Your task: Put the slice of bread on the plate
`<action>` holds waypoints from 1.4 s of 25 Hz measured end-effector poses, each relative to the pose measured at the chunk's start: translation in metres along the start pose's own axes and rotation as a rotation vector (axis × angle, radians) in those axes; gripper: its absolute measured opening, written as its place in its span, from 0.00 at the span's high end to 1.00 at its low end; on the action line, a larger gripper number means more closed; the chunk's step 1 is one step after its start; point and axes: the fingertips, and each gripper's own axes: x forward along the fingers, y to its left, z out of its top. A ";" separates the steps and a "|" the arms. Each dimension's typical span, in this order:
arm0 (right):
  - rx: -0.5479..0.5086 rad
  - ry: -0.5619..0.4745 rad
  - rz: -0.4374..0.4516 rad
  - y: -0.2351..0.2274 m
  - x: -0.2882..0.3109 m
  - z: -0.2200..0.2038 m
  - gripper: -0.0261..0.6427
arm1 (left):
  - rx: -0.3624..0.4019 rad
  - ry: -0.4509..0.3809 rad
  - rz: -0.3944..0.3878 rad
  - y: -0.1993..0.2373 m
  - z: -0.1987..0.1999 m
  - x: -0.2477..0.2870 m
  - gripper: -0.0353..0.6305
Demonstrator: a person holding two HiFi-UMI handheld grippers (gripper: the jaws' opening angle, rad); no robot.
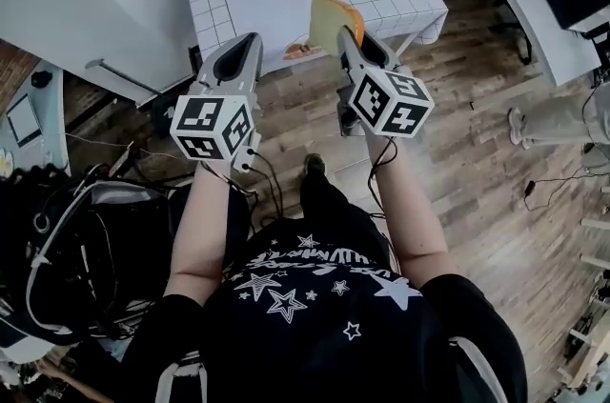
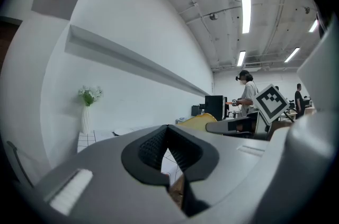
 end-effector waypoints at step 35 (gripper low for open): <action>0.039 0.073 0.120 -0.063 0.156 0.038 0.82 | -0.002 0.021 0.085 0.070 0.019 0.138 0.93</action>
